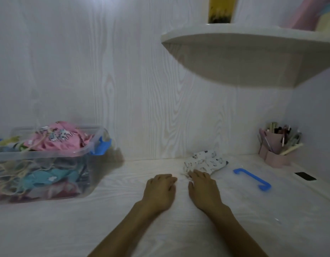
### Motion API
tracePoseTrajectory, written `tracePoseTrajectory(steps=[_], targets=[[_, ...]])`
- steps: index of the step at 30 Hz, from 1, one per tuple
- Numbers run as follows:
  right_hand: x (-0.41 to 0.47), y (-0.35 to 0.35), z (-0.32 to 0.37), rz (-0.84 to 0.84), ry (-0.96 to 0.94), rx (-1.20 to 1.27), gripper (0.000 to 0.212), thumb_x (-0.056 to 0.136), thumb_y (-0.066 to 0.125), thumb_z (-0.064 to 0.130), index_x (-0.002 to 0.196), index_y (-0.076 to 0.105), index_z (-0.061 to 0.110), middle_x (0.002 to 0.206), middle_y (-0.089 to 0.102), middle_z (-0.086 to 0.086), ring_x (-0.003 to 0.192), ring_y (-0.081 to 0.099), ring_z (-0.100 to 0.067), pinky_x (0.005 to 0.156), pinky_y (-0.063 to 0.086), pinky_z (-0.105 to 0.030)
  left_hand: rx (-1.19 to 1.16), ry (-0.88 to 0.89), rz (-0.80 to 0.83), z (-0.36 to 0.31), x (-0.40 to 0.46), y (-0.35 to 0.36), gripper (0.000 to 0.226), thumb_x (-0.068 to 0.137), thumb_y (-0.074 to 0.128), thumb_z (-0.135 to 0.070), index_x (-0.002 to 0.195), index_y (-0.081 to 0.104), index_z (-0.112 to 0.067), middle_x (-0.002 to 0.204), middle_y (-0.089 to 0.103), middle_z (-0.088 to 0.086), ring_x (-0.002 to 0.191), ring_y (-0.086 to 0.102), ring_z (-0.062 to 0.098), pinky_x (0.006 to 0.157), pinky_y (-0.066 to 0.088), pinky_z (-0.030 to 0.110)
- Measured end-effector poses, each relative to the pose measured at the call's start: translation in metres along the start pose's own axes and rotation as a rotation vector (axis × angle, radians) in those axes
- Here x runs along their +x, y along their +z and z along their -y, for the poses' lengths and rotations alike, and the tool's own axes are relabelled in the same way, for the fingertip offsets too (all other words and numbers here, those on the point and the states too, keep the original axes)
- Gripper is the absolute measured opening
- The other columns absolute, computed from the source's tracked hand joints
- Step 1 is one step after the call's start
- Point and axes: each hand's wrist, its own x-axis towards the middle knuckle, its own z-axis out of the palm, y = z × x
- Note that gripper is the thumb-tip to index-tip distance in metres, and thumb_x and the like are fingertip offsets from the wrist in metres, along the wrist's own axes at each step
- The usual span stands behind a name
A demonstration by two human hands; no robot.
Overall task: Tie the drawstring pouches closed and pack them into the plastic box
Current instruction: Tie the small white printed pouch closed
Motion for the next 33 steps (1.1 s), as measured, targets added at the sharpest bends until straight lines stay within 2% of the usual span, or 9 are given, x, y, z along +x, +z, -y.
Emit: tracePoseTrajectory(steps=[3,6,11,15,18,22,26,31,33], targets=[[-0.001,0.003,-0.001,-0.019,-0.047,0.242,0.032,0.094,0.048,0.017,0.125,0.055,0.019,0.128,0.056,0.001,0.118,0.047,-0.014,0.094,0.037,-0.019,-0.078,-0.035,-0.06,0.003,0.002,0.005,0.036,0.098,0.036,-0.027,0.126,0.057,-0.02,0.138,0.052,-0.001,0.129,0.043,0.021,0.108,0.032,0.034],[-0.006,0.001,0.011,0.083,-0.136,0.533,0.024,0.084,0.063,0.009,0.106,0.066,0.019,0.108,0.064,0.004,0.098,0.055,-0.006,0.079,0.037,-0.007,-0.181,-0.143,-0.149,0.01,-0.005,-0.003,0.023,0.094,0.039,-0.024,0.082,0.056,-0.013,0.103,0.067,0.008,0.098,0.059,0.028,0.081,0.047,0.036],[-0.018,-0.005,0.038,0.352,-0.228,0.782,0.042,0.072,0.068,0.001,0.107,0.062,0.022,0.109,0.064,0.007,0.102,0.058,0.001,0.087,0.045,-0.009,-0.658,-0.292,-0.142,0.035,-0.04,-0.033,0.021,0.071,0.061,-0.03,0.09,0.061,-0.021,0.091,0.069,0.001,0.084,0.066,0.016,0.075,0.054,0.033],[-0.031,-0.005,0.062,0.304,-0.26,0.794,0.043,0.068,0.08,0.024,0.105,0.058,0.028,0.096,0.064,0.006,0.089,0.062,-0.009,0.081,0.053,-0.026,-1.031,-0.345,-0.195,0.048,-0.071,-0.052,0.023,0.078,0.067,0.009,0.086,0.055,-0.009,0.063,0.066,0.003,0.052,0.062,0.009,0.044,0.045,0.017],[-0.042,-0.004,0.083,0.117,-0.32,0.598,0.035,0.072,0.076,0.04,0.103,0.06,0.037,0.088,0.062,0.013,0.081,0.058,-0.005,0.073,0.049,-0.023,-1.204,-0.389,-0.223,0.053,-0.086,-0.058,0.024,0.08,0.069,0.002,0.1,0.06,-0.007,0.087,0.072,0.019,0.067,0.068,0.021,0.058,0.055,0.028],[-0.047,-0.014,0.091,0.091,-0.251,0.767,0.019,0.083,0.069,0.032,0.101,0.073,0.027,0.09,0.072,0.011,0.082,0.064,-0.002,0.071,0.05,-0.014,-1.299,-0.369,-0.183,0.061,-0.093,-0.067,0.03,0.085,0.065,-0.009,0.115,0.064,-0.006,0.102,0.073,0.014,0.093,0.069,0.027,0.082,0.054,0.037],[-0.046,-0.02,0.089,0.177,-0.027,1.029,0.016,0.088,0.064,0.025,0.094,0.076,0.016,0.088,0.075,0.004,0.084,0.069,-0.008,0.077,0.05,-0.019,-1.233,-0.329,-0.243,0.063,-0.096,-0.072,0.032,0.082,0.069,-0.011,0.114,0.067,-0.018,0.103,0.074,0.003,0.082,0.069,0.005,0.064,0.051,0.013],[-0.034,-0.027,0.08,0.275,0.33,1.618,0.023,0.094,0.053,0.028,0.103,0.068,0.013,0.097,0.071,-0.002,0.085,0.062,-0.015,0.08,0.046,-0.028,-1.453,-0.26,-0.273,0.06,-0.098,-0.083,0.025,0.087,0.062,-0.017,0.111,0.068,-0.012,0.102,0.074,0.003,0.087,0.07,0.007,0.064,0.055,0.016],[-0.03,-0.032,0.074,0.276,0.378,1.792,0.023,0.094,0.053,0.028,0.106,0.068,0.015,0.099,0.068,0.0,0.081,0.061,-0.01,0.074,0.046,-0.024,-1.348,-0.253,-0.328,0.06,-0.1,-0.084,0.028,0.085,0.064,-0.005,0.113,0.066,-0.009,0.097,0.072,0.005,0.079,0.069,0.007,0.063,0.053,0.013]])
